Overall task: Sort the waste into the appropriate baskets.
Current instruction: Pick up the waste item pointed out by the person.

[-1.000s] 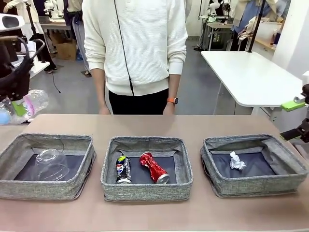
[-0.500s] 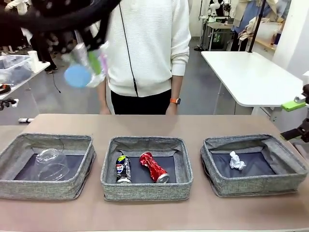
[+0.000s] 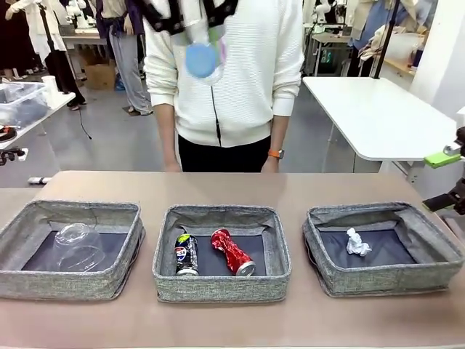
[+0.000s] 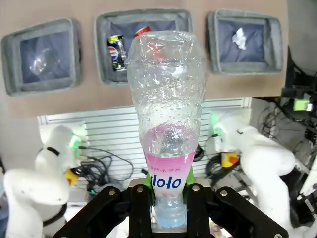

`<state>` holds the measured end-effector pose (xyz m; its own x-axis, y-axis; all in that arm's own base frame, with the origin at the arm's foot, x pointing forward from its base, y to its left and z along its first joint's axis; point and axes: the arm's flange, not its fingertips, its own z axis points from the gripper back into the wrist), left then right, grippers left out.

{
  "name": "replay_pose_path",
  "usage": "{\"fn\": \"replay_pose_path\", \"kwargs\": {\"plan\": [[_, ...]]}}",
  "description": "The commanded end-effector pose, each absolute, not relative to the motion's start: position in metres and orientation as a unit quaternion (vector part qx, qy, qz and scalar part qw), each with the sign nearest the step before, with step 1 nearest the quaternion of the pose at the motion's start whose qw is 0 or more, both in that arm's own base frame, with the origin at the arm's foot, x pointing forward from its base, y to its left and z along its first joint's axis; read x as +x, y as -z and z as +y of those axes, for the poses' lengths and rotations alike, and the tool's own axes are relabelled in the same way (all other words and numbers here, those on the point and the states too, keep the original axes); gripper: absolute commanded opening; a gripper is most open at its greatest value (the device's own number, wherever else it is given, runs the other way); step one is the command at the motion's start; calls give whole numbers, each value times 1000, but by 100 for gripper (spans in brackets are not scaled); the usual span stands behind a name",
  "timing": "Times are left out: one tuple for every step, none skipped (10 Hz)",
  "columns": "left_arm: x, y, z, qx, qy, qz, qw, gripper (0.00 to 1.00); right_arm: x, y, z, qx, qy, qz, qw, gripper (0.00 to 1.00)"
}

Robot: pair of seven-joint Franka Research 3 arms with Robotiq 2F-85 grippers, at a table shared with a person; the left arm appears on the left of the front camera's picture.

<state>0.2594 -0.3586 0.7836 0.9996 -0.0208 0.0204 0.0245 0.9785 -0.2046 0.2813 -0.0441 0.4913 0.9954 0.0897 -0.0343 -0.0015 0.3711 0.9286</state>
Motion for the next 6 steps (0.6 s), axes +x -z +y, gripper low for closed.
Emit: {"fn": "replay_pose_path", "kwargs": {"plan": [[251, -794, -374, -102, -17, -23, 994, 22, 282, -493, -45, 567, -32, 38, 822, 100], [255, -791, -371, -105, -24, -18, 994, 22, 282, -493, -45, 567, -32, 38, 822, 100], [259, -787, -366, -108, -4, -9, 994, 22, 282, -493, -45, 567, -32, 38, 822, 100], [259, -787, -366, -108, -4, -9, 994, 22, 282, -493, -45, 567, -32, 38, 822, 100], [259, -787, -366, -108, -4, -9, 994, 22, 282, -493, -45, 567, -32, 38, 822, 100], [259, -787, -366, -108, -4, -9, 994, 22, 282, -493, -45, 567, -32, 38, 822, 100]]}}
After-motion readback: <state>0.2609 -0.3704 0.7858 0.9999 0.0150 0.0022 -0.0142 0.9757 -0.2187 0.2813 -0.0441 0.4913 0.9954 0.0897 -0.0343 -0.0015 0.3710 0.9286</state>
